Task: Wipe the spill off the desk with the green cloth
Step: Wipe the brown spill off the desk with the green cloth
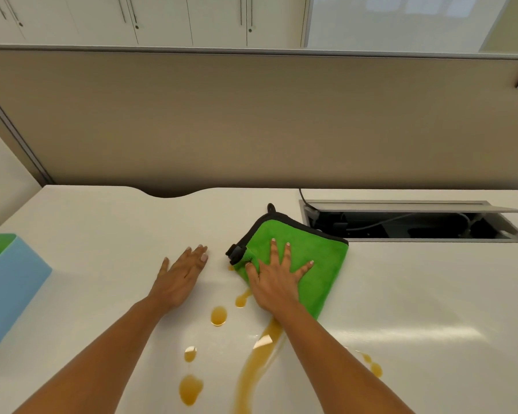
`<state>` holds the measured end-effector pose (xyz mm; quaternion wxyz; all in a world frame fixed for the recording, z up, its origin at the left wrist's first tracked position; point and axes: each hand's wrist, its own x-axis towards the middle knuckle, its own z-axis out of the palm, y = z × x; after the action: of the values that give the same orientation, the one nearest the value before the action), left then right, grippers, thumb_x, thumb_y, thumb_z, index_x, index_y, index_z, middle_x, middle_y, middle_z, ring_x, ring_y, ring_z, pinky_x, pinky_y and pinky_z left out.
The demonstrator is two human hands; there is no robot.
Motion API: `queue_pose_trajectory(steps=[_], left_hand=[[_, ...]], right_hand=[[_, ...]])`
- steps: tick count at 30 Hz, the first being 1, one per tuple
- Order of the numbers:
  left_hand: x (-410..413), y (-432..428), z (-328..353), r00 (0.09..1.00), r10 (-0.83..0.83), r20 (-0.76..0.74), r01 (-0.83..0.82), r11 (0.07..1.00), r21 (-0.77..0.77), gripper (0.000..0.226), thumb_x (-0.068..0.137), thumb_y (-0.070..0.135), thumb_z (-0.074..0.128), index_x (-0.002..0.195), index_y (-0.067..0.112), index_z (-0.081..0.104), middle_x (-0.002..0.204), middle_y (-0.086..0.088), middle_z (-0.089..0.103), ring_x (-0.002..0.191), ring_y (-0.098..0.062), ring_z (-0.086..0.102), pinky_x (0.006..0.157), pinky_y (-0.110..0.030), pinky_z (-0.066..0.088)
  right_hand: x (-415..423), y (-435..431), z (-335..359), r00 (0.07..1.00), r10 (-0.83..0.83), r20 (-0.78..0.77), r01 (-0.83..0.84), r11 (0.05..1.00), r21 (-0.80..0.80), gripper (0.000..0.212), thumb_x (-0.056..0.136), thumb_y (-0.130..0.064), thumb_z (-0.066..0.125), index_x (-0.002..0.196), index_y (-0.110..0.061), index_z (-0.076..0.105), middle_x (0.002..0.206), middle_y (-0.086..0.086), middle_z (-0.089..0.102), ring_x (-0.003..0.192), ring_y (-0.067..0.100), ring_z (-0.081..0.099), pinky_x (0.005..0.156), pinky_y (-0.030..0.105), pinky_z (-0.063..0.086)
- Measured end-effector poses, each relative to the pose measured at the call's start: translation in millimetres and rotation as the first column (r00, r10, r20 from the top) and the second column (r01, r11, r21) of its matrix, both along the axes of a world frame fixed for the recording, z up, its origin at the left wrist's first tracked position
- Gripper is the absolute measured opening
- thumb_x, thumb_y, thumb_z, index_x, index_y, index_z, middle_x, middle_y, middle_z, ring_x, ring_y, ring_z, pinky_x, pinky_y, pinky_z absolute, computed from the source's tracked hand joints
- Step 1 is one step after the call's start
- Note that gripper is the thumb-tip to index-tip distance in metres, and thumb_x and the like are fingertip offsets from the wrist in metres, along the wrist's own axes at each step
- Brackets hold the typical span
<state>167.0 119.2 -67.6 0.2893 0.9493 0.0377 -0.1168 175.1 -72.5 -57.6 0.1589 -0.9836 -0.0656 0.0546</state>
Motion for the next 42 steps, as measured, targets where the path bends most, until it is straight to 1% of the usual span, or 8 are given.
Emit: queue_pose_trajectory(steps=[8,14,21,26,29,31,35,42], left_hand=[[-11,11,0,0.989,0.029,0.144,-0.022,0.999,-0.048,0.053,0.095,0.049,0.019,0.146,0.035,0.012,0.158,0.009,0.012,0.146,-0.006,0.004,0.120,-0.040,-0.006],[-54,43,-5,0.967,0.111,0.229,-0.126,0.991,0.050,0.115,0.049,0.088,-0.019,0.146,0.034,0.007,0.159,0.009,0.006,0.146,-0.006,-0.003,0.118,-0.040,-0.010],[-108,67,-12,0.914,0.284,0.289,-0.353,0.909,0.222,0.119,0.050,0.082,-0.031,0.147,0.028,0.009,0.159,0.003,0.005,0.148,-0.013,-0.002,0.119,-0.044,-0.005],[-135,75,-17,0.895,0.346,0.283,-0.417,0.872,0.254,0.124,0.047,0.081,-0.035,0.147,0.026,0.012,0.159,0.003,0.007,0.148,-0.014,0.002,0.119,-0.045,-0.001],[-153,75,-17,0.888,0.359,0.287,-0.434,0.861,0.264,0.123,0.048,0.079,-0.035,0.147,0.025,0.014,0.159,0.002,0.010,0.148,-0.014,0.004,0.119,-0.046,0.000],[-164,69,-15,0.884,0.374,0.279,-0.443,0.861,0.249,0.123,0.048,0.080,-0.034,0.147,0.026,0.013,0.159,0.003,0.009,0.147,-0.013,0.003,0.119,-0.045,-0.002],[-180,54,-14,0.879,0.396,0.268,-0.456,0.861,0.224,0.124,0.046,0.082,-0.034,0.147,0.027,0.011,0.159,0.005,0.008,0.147,-0.011,0.001,0.119,-0.044,-0.004],[-203,39,-22,0.878,0.381,0.289,-0.453,0.857,0.247,0.117,0.056,0.079,-0.030,0.146,0.023,0.019,0.158,0.003,0.015,0.146,-0.011,0.005,0.118,-0.043,-0.004]], right_hand=[[8,29,5,0.997,0.076,-0.025,-0.075,0.997,0.023,0.048,0.096,-0.045,0.021,0.126,-0.026,0.053,0.160,0.006,-0.001,0.146,0.034,-0.010,0.099,0.074,-0.015],[0,58,4,0.974,0.217,-0.057,-0.217,0.976,0.009,0.052,0.096,-0.047,0.020,0.123,-0.021,0.056,0.160,0.003,0.000,0.146,0.031,-0.010,0.100,0.074,-0.016],[-38,100,3,0.899,0.431,-0.081,-0.434,0.901,-0.012,0.055,0.095,-0.050,0.017,0.132,-0.023,0.047,0.160,0.001,-0.003,0.145,0.029,-0.015,0.098,0.072,-0.022],[-67,116,-7,0.830,0.556,-0.041,-0.557,0.826,-0.088,0.052,0.091,-0.061,0.016,0.141,-0.048,0.019,0.160,0.001,-0.006,0.145,0.031,-0.015,0.093,0.072,-0.026],[-81,117,-9,0.787,0.616,-0.029,-0.613,0.778,-0.137,0.071,0.076,-0.074,-0.003,0.141,-0.051,0.013,0.159,0.001,-0.007,0.145,0.031,-0.016,0.090,0.071,-0.028],[-87,113,-11,0.760,0.650,-0.015,-0.644,0.750,-0.149,0.079,0.068,-0.075,-0.011,0.140,-0.052,0.012,0.159,0.001,-0.007,0.145,0.031,-0.014,0.092,0.072,-0.026],[-90,97,-9,0.746,0.665,-0.028,-0.659,0.732,-0.170,0.052,0.091,-0.061,0.013,0.142,-0.049,0.014,0.159,-0.003,-0.007,0.146,0.027,-0.013,0.096,0.073,-0.021],[-84,60,-2,0.775,0.628,-0.065,-0.629,0.760,-0.161,0.054,0.095,-0.051,0.019,0.142,-0.029,0.032,0.159,-0.007,-0.007,0.147,0.021,-0.012,0.101,0.073,-0.016]])
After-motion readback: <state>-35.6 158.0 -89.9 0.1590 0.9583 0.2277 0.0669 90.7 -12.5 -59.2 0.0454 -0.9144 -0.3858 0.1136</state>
